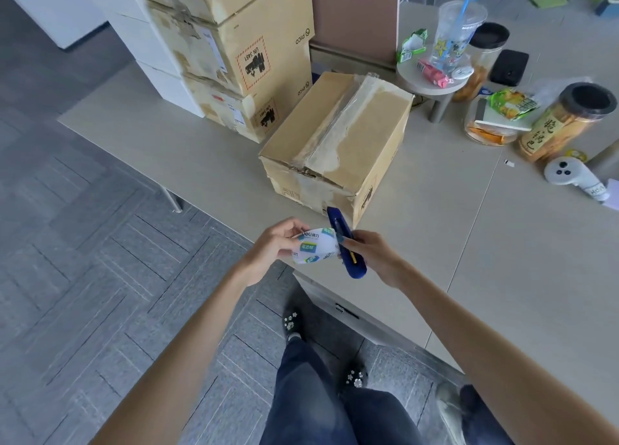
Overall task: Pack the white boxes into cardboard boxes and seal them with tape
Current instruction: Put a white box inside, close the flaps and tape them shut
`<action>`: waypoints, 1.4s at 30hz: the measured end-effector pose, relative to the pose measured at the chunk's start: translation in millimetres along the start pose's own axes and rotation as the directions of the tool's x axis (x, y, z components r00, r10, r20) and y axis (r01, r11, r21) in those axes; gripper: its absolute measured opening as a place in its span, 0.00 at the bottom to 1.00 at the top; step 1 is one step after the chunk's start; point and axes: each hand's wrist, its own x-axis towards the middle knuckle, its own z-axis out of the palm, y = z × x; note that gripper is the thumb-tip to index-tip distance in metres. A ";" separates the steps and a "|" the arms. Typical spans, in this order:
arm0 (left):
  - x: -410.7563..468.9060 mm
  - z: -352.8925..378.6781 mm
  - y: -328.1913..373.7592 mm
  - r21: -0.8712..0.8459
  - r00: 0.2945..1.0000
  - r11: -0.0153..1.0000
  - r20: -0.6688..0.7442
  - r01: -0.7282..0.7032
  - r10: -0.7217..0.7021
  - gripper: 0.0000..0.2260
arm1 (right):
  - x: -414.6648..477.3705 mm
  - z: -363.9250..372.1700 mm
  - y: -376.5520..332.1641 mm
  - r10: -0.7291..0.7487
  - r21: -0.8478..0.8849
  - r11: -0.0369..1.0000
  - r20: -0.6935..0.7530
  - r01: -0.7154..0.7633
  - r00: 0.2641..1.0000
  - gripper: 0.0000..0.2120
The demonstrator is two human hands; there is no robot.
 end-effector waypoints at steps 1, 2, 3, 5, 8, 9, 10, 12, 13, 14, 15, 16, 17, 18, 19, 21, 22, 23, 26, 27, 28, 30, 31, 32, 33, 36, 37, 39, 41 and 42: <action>-2.4 -0.8 4.6 0.011 1.000 1.000 0.006 -0.018 0.018 0.10 | -1.6 1.1 -2.8 -0.009 0.012 1.000 0.005 0.009 1.000 0.11; -4.4 -1.0 9.1 0.035 0.999 0.998 0.016 -0.045 0.044 0.10 | -4.7 2.6 -6.8 -0.021 0.022 1.000 0.022 0.021 1.000 0.10; -6.2 -0.9 12.7 0.078 0.997 0.994 0.031 -0.077 0.075 0.10 | -8.1 4.7 -11.5 -0.036 0.047 0.998 0.042 0.034 0.998 0.09; -8.0 -2.4 16.0 0.178 0.989 0.974 0.072 -0.143 0.132 0.08 | -14.8 7.2 -21.8 -0.077 0.084 0.994 0.061 0.072 0.995 0.08; -10.4 -9.9 16.6 0.309 0.982 0.932 0.078 -0.189 0.173 0.07 | -20.6 6.7 -35.6 -0.145 -0.010 0.989 0.037 0.146 0.989 0.07; -10.6 -12.4 16.8 0.339 0.981 0.920 0.064 -0.195 0.184 0.07 | -21.4 6.4 -39.5 -0.172 -0.055 0.983 0.018 0.173 0.985 0.07; -11.0 -14.2 17.9 0.367 0.980 0.909 0.044 -0.198 0.196 0.06 | -22.7 6.5 -43.8 -0.202 -0.094 0.975 -0.005 0.200 0.979 0.05; -12.6 -16.1 23.1 0.420 0.974 0.883 0.008 -0.208 0.225 0.04 | -24.0 8.2 -54.3 -0.273 -0.164 0.951 -0.047 0.262 0.961 0.03; -12.5 -17.1 26.4 0.455 0.971 0.866 -0.010 -0.209 0.239 0.05 | -24.2 9.5 -59.7 -0.304 -0.194 0.938 -0.065 0.287 0.950 0.02; -12.7 -17.6 30.8 0.493 0.967 0.844 -0.025 -0.210 0.255 0.07 | -24.2 10.4 -64.6 -0.328 -0.218 0.927 -0.085 0.304 0.941 0.01; -12.3 -17.7 35.7 0.536 0.962 0.818 -0.040 -0.208 0.270 0.09 | -23.6 10.5 -69.1 -0.346 -0.239 0.919 -0.105 0.314 0.932 0.01; -11.8 -17.3 40.0 0.581 0.956 0.788 -0.060 -0.202 0.289 0.10 | -22.5 9.3 -72.8 -0.362 -0.258 0.911 -0.125 0.322 0.924 0.01; -10.5 -16.6 43.3 0.638 0.944 0.746 -0.091 -0.189 0.317 0.10 | -21.1 7.8 -75.8 -0.375 -0.269 0.905 -0.143 0.329 0.916 0.02; -9.4 -15.6 45.8 0.706 0.925 0.689 -0.134 -0.163 0.356 0.10 | -19.6 5.9 -78.4 -0.390 -0.274 0.900 -0.154 0.340 0.908 0.02; -9.4 -13.8 49.2 0.766 0.900 0.630 -0.179 -0.126 0.398 0.10 | -18.5 4.2 -81.1 -0.405 -0.281 0.893 -0.161 0.351 0.900 0.03; -7.1 -12.4 54.1 0.820 0.857 0.568 -0.243 -0.069 0.455 0.12 | -15.7 1.7 -87.8 -0.429 -0.297 0.880 -0.165 0.370 0.888 0.02; -5.0 -12.1 55.7 0.829 0.847 0.557 -0.259 -0.052 0.465 0.14 | -13.9 0.2 -91.0 -0.432 -0.295 0.880 -0.170 0.373 0.886 0.02; -2.0 -12.8 57.8 0.836 0.839 0.548 -0.271 -0.039 0.472 0.16 | -11.8 -1.4 -94.9 -0.432 -0.286 0.883 -0.179 0.373 0.884 0.03; 9.4 -17.4 66.6 0.870 0.798 0.492 -0.282 -0.022 0.533 0.22 | -4.3 -7.5 -106.7 -0.434 -0.261 0.888 -0.200 0.379 0.878 0.03; 12.2 -17.8 69.9 0.885 0.786 0.464 -0.271 -0.023 0.556 0.24 | -2.0 -9.7 -109.5 -0.435 -0.257 0.889 -0.209 0.380 0.876 0.02; 15.9 -18.5 74.0 0.900 0.778 0.435 -0.257 -0.023 0.574 0.26 | 1.8 -12.1 -113.0 -0.438 -0.255 0.888 -0.219 0.382 0.872 0.02; 24.4 -20.0 82.4 0.918 0.776 0.397 -0.245 -0.008 0.581 0.28 | 9.4 -15.9 -119.1 -0.438 -0.260 0.888 -0.235 0.378 0.868 0.02; 30.2 -21.4 88.1 0.919 0.779 0.395 -0.246 -0.002 0.577 0.28 | 15.0 -18.4 -123.5 -0.438 -0.268 0.888 -0.241 0.374 0.866 0.02; 36.2 -23.3 94.6 0.918 0.782 0.396 -0.240 -0.010 0.575 0.29 | 21.1 -21.3 -127.8 -0.441 -0.276 0.886 -0.247 0.374 0.863 0.02; 42.5 -25.5 101.5 0.916 0.786 0.399 -0.220 -0.036 0.577 0.29 | 27.5 -25.1 -132.2 -0.446 -0.288 0.882 -0.250 0.373 0.860 0.03; 62.6 -34.2 120.5 0.906 0.795 0.400 -0.139 -0.138 0.590 0.27 | 47.8 -38.8 -146.1 -0.467 -0.347 0.861 -0.256 0.371 0.846 0.04; 68.9 -37.9 126.1 0.901 0.797 0.403 -0.120 -0.163 0.592 0.25 | 55.0 -42.9 -151.0 -0.472 -0.364 0.856 -0.264 0.366 0.841 0.05; 83.8 -45.6 133.5 0.873 0.805 0.429 -0.076 -0.231 0.588 0.22 | 70.8 -51.3 -161.6 -0.473 -0.399 0.849 -0.283 0.346 0.834 0.05; 100.1 -52.2 138.8 0.813 0.845 0.504 -0.029 -0.291 0.534 0.15 | 89.4 -59.5 -172.9 -0.477 -0.454 0.832 -0.291 0.319 0.829 0.05; 108.1 -55.2 141.6 0.768 0.872 0.562 -0.008 -0.308 0.489 0.12 | 98.4 -63.8 -178.9 -0.481 -0.501 0.812 -0.286 0.298 0.829 0.05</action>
